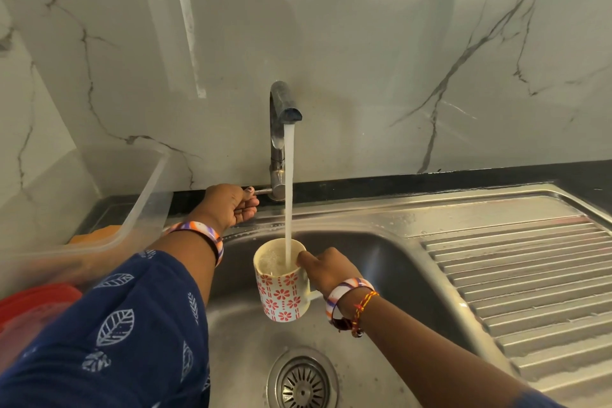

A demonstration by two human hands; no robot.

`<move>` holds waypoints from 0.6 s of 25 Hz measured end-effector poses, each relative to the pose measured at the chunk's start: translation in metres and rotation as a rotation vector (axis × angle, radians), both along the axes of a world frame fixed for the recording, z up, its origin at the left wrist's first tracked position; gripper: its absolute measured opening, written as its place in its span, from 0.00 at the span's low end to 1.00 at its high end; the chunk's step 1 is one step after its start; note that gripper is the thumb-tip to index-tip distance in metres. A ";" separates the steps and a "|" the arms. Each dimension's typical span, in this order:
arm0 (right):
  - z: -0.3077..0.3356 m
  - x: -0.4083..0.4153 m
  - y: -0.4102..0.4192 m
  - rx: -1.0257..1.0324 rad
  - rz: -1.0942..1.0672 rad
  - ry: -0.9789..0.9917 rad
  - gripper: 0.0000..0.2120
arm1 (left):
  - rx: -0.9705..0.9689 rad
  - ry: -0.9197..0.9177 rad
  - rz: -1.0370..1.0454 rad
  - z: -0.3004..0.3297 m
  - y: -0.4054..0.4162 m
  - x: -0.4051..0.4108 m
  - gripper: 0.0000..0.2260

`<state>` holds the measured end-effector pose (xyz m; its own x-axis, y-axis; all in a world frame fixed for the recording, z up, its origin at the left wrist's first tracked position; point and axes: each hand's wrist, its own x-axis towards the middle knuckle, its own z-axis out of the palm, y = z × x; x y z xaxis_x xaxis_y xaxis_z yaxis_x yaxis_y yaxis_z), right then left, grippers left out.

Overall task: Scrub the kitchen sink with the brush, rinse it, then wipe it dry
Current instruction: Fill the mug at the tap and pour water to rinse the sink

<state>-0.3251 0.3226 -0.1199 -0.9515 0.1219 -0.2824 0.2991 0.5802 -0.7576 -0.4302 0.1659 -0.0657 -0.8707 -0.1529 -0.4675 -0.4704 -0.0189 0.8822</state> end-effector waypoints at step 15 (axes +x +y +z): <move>0.001 0.005 0.002 0.065 0.008 0.014 0.21 | 0.146 0.023 0.125 0.010 0.012 0.003 0.07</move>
<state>-0.3198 0.3241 -0.1192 -0.9564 0.1314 -0.2610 0.2838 0.6305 -0.7225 -0.4273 0.1782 -0.0559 -0.8599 -0.1929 -0.4726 -0.4358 -0.2047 0.8765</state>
